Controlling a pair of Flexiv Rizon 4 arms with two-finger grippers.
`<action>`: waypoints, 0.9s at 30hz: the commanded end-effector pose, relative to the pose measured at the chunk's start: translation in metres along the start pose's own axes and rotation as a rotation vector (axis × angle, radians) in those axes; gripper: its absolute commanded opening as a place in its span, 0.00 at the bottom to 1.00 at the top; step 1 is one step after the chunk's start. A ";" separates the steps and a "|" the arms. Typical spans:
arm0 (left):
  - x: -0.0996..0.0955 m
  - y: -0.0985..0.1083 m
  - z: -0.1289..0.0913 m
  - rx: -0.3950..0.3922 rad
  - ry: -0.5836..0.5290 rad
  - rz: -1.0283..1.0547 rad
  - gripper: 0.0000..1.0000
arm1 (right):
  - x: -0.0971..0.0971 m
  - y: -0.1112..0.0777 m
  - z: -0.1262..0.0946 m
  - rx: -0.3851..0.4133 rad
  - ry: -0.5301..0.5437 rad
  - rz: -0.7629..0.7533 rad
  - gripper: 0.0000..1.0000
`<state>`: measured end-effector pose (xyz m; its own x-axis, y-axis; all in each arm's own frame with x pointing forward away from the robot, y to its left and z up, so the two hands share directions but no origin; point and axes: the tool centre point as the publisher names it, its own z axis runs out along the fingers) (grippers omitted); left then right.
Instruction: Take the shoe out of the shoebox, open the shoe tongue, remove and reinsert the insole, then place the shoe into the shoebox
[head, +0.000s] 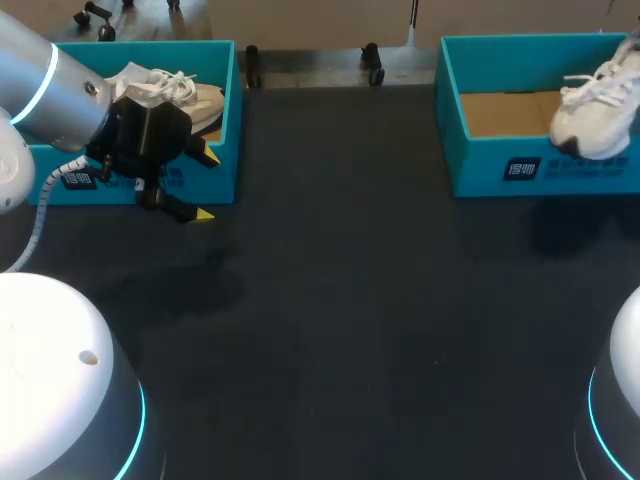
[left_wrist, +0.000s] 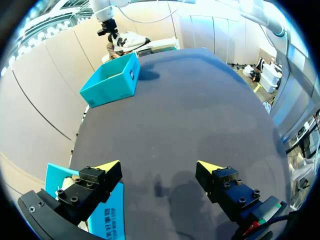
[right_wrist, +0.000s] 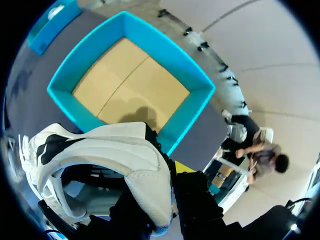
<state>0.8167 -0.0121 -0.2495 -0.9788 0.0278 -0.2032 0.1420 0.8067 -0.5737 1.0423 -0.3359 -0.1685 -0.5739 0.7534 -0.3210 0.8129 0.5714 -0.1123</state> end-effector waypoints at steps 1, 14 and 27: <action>0.001 0.000 -0.001 -0.003 -0.001 0.001 1.00 | -0.004 0.003 -0.001 0.031 0.016 0.207 0.00; 0.001 0.000 -0.001 -0.003 -0.001 0.001 1.00 | -0.009 -0.017 -0.001 0.076 0.006 0.419 0.00; 0.001 0.000 -0.001 -0.003 -0.001 0.001 1.00 | -0.005 -0.022 0.000 0.103 0.006 0.621 0.00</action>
<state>0.8167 -0.0121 -0.2495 -0.9787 0.0278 -0.2032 0.1420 0.8067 -0.5737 1.0269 -0.3549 -0.1664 -0.0089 0.9388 -0.3442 0.9999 0.0110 0.0043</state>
